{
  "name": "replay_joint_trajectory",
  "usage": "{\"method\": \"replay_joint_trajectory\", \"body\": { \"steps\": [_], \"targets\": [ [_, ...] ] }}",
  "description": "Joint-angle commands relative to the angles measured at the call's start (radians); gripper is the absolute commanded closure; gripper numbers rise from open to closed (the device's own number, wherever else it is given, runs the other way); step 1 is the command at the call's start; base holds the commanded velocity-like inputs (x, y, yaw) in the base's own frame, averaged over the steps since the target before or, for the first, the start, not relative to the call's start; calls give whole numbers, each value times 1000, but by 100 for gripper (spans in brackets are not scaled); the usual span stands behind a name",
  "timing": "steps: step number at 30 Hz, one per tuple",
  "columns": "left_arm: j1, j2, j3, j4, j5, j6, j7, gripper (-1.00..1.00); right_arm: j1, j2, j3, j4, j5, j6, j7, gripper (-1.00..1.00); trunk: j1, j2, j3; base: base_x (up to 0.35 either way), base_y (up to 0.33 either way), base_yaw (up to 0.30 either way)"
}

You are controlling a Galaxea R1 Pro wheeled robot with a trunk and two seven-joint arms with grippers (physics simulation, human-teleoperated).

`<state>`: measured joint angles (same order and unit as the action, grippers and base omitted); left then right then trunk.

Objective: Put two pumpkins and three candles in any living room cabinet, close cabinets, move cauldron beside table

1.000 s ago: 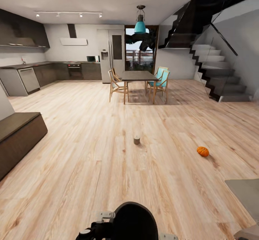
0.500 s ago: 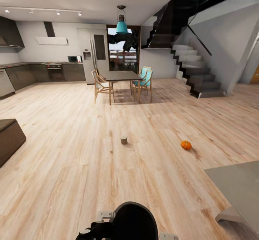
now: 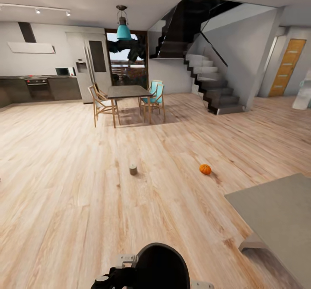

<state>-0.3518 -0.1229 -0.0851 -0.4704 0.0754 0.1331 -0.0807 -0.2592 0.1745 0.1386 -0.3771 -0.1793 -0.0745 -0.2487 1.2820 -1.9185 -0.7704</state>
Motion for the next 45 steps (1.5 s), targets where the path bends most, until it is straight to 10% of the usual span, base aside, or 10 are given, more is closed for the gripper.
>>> {"method": "replay_joint_trajectory", "body": {
  "steps": [1,45],
  "targets": [
    [0,5,8,-2,-2,6,-1,100,-2,0,0,-13,0,-15,6,100,0,0,-1,0,0,-279],
    [0,6,10,-3,-2,6,-1,100,-2,0,-1,-14,0,-15,6,100,0,0,-1,-41,0,-257]
  ]
}}
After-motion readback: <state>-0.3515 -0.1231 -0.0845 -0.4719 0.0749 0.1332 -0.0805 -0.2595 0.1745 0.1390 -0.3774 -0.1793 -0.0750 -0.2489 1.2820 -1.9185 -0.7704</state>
